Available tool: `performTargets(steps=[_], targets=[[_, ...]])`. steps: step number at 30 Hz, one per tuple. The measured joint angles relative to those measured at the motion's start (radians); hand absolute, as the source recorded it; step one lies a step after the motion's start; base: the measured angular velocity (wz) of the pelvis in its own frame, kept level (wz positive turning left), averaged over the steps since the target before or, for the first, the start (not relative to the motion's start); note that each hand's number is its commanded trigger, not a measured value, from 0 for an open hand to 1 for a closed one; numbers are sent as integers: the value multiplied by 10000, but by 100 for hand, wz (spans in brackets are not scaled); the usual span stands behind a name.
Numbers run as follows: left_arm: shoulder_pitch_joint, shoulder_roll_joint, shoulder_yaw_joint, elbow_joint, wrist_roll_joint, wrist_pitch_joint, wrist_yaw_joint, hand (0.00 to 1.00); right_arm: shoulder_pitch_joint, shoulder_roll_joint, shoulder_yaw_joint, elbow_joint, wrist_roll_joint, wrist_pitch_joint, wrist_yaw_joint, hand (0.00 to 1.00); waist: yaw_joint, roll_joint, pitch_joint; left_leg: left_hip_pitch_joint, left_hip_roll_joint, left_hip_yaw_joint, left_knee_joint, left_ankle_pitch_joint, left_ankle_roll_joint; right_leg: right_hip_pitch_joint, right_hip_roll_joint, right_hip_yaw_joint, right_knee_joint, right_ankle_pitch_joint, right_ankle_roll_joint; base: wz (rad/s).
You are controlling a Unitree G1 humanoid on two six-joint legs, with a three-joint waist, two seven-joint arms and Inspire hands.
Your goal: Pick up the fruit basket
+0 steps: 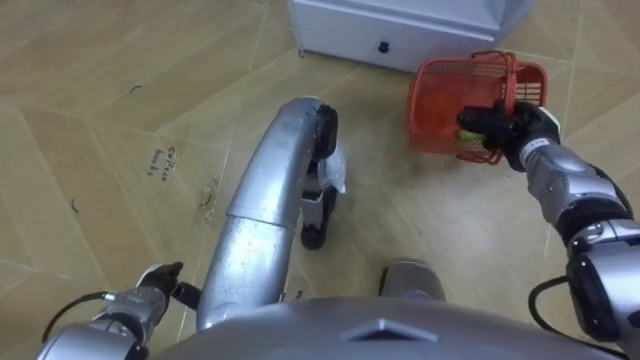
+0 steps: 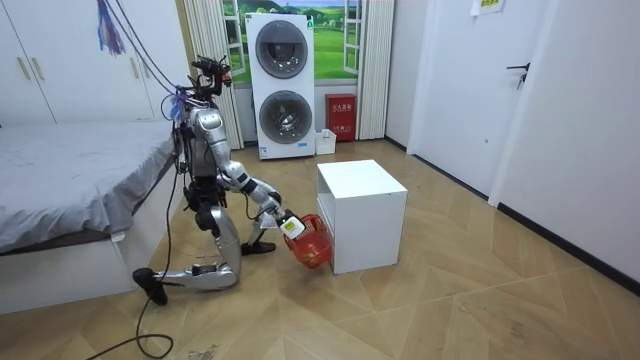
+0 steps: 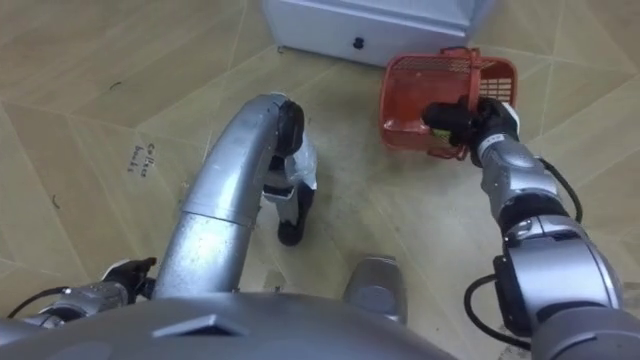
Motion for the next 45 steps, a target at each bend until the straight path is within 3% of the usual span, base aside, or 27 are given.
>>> performTargets(steps=[4,7,8,10,13,15,16,17,18,20,23,24,25,27,28,29,30,32,33,39,45], targets=[[-53,4,579,-88,0,16,4,0,-9,8,2,-578,-344,223,-1,100,146,97,-62,595,145,-33,-996,-26,107,-18,-3,54,-1741,-41,37,-31],[-24,6,925,-108,17,289,-1,0,-9,7,-158,-1159,-220,412,-1,100,165,141,-110,1250,233,-30,-2342,148,218,140,-41,111,-3926,15,135,-35],[19,10,1067,-106,16,444,1,0,-7,7,-201,-1198,-229,422,-10,100,160,159,-120,1620,209,-20,-2894,225,266,409,-124,-9,-4909,107,231,-24],[154,31,1076,-152,23,603,5,0,1,8,-204,-1341,-312,466,-33,100,154,226,-172,2197,187,-30,-3708,329,306,732,-217,-160,-6203,620,166,-21],[369,71,1093,-415,-17,884,67,0,16,32,-274,-1838,-300,541,-146,100,27,295,-217,3239,0,-10,-5114,601,395,1135,-377,-326,-7730,2166,53,-12],[435,72,1266,-519,-4,968,190,0,187,121,-277,-2091,-262,541,-146,100,26,331,-240,4319,-76,-64,-6104,699,448,1272,-360,-326,-8171,4167,-25,-14],[462,84,1272,-525,-10,1005,213,0,270,180,-270,-2160,-266,542,-143,100,31,329,-246,4630,-87,-83,-6325,700,449,1281,-342,-311,-8203,4790,-84,-14],[526,100,1272,-538,-10,1073,220,0,562,266,-263,-2444,-306,543,-123,100,21,353,-301,5190,-165,-174,-6760,739,443,1274,-289,-327,-8250,5809,-28,-4],[549,98,1277,-545,-8,1154,223,0,856,293,-267,-2733,-368,532,-72,100,-33,354,-301,5764,-265,-210,-7190,780,479,1179,-231,-344,-8067,6151,2,0],[794,83,1277,-856,22,1365,302,0,1126,374,-270,-2895,-571,530,-49,100,-282,423,-355,6578,-406,-313,-7664,790,499,957,-89,-355,-7574,6058,-30,6],[1095,58,1297,-1018,20,1401,440,0,1598,432,-266,-3054,-656,531,1,100,-339,565,-416,7926,-407,-586,-8585,912,419,449,192,-619,-7222,4868,50,-4],[1296,58,1356,-1138,13,1408,463,0,1775,440,-260,-3178,-659,542,2,100,-385,602,-420,8435,-394,-702,-9098,1061,338,198,189,-798,-7406,4295,69,-4],[1401,57,1358,-1199,13,1411,485,0,1839,437,-255,-3236,-648,547,-1,100,-399,625,-424,8666,-367,-751,-9345,1143,302,43,183,-881,-7514,3996,94,-8],[1694,31,1448,-1345,22,1441,505,0,1997,435,-213,-3317,-553,561,-40,100,-333,608,-433,9493,-201,-799,-10479,1594,173,-556,141,-1043,-8730,2957,66,-12],[1771,29,1445,-1377,14,1444,506,0,2055,433,-184,-3399,-552,582,-61,100,-304,618,-431,9678,-164,-856,-10730,1686,109,-617,134,-1125,-9217,2801,88,-4],[1886,30,1474,-1409,8,1444,529,0,2288,438,-180,-3719,-567,607,-107,100,-290,648,-445,9998,-77,-1000,-11146,1843,1,-574,153,-1391,-10525,2616,124,-3],[2019,28,1550,-1490,19,1451,621,0,2377,462,-173,-3960,-609,643,-132,100,-225,620,-478,10207,35,-1050,-11443,1943,-144,-460,274,-1660,-12006,2615,161,0],[2144,-54,1767,-1550,55,1471,678,0,2416,524,-175,-4230,-648,646,-205,100,-183,675,-505,10452,281,-1148,-11780,2036,-342,226,559,-2119,-13509,2757,235,-10],[2168,-111,1939,-1555,125,1472,673,0,2449,570,-176,-4277,-643,645,-267,100,-134,745,-513,10649,442,-1293,-12099,2150,-506,686,804,-2390,-14189,3089,143,0],[2717,-148,2454,-1764,248,1444,611,0,2914,627,-169,-4925,-520,656,-448,100,-24,621,-523,11862,678,-1614,-13582,2603,-834,2330,1243,-2901,-16295,3788,-91,9],[3026,-202,2854,-2102,901,1421,560,0,2915,613,-192,-5235,-410,643,-580,100,-39,384,-537,12243,648,-1948,-13947,2740,-984,3071,1378,-3376,-17194,3931,-210,19]])
